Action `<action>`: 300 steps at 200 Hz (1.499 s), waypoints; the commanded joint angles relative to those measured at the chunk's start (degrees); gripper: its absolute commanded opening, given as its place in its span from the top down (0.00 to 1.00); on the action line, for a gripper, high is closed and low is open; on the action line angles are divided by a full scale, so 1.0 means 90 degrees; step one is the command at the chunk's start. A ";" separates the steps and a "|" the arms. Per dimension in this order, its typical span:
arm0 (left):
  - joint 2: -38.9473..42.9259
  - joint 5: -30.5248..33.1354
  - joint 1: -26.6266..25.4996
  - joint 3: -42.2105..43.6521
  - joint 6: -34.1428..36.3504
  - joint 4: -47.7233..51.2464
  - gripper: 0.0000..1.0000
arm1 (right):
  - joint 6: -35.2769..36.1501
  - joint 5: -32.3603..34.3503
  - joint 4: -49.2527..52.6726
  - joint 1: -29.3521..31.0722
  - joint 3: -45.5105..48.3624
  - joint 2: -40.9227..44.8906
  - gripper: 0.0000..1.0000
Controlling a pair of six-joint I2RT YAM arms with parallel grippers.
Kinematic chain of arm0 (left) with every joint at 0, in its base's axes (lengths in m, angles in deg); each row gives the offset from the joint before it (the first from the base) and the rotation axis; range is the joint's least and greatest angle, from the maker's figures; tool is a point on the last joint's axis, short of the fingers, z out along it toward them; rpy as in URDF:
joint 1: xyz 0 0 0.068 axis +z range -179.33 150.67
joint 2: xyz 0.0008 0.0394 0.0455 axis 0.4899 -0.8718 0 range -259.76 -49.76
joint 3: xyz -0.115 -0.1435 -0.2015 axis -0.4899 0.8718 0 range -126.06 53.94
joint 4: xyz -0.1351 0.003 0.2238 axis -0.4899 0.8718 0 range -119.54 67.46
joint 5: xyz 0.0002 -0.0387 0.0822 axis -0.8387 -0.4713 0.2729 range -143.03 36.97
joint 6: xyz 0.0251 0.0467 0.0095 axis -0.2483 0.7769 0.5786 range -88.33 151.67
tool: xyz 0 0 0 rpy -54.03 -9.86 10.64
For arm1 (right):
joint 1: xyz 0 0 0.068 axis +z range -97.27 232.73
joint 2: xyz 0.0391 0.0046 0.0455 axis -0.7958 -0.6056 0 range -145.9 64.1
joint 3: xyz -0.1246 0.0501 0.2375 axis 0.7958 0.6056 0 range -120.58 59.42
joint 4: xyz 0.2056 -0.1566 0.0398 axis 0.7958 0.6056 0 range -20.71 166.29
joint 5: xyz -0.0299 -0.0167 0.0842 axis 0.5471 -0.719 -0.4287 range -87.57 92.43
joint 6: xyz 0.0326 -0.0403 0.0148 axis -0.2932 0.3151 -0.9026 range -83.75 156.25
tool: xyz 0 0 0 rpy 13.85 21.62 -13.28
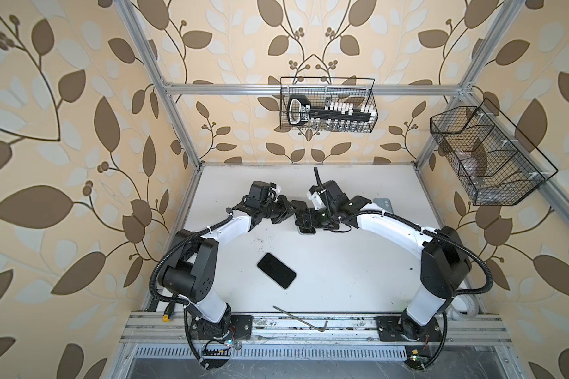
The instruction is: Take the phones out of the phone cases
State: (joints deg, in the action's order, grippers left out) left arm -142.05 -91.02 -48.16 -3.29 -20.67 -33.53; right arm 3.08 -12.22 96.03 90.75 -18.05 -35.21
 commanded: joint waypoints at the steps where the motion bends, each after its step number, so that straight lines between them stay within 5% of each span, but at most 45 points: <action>1: 0.0296 0.0053 -0.0057 0.0018 -0.0261 -0.0421 1.00 | 0.0062 -0.0061 -0.0272 -0.0015 0.0150 0.0323 0.42; 37: 0.0389 0.0178 -0.0056 0.0011 -0.0596 -0.0819 1.00 | 0.0180 -0.0129 -0.0414 -0.0036 0.0224 0.0529 0.24; 81: 0.0437 0.0531 -0.0056 -0.0171 -0.1138 -0.1292 1.00 | 0.0191 -0.0567 -0.0741 -0.0284 0.0325 0.1002 0.18; 90: 0.0449 0.0599 -0.0056 -0.0195 -0.1238 -0.1403 1.00 | 0.0153 -0.0705 -0.0852 -0.0382 0.0363 0.1161 0.03; 136: 0.0613 0.1162 -0.0056 -0.0127 -0.2041 -0.2560 1.00 | -0.0229 -0.1420 -0.1326 -0.1004 0.0675 0.2002 0.01; 177: 0.0682 0.1702 -0.0099 0.0145 -0.2979 -0.4216 1.00 | -0.1301 -0.1729 -0.2441 -0.1736 0.2007 0.2926 0.16; 206: 0.0877 0.1981 -0.0282 0.0207 -0.2926 -0.4475 1.00 | -0.2211 -0.2016 -0.3780 -0.2036 0.3096 0.3335 0.28; 300: 0.1275 0.2598 -0.0951 0.0361 -0.2417 -0.4210 1.00 | -0.3638 -0.2186 -0.6972 -0.1437 0.4087 0.2852 0.45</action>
State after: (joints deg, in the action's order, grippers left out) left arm -133.38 -70.04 -55.75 0.14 -43.66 -65.81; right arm -25.27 -31.28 44.19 75.95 17.97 -8.02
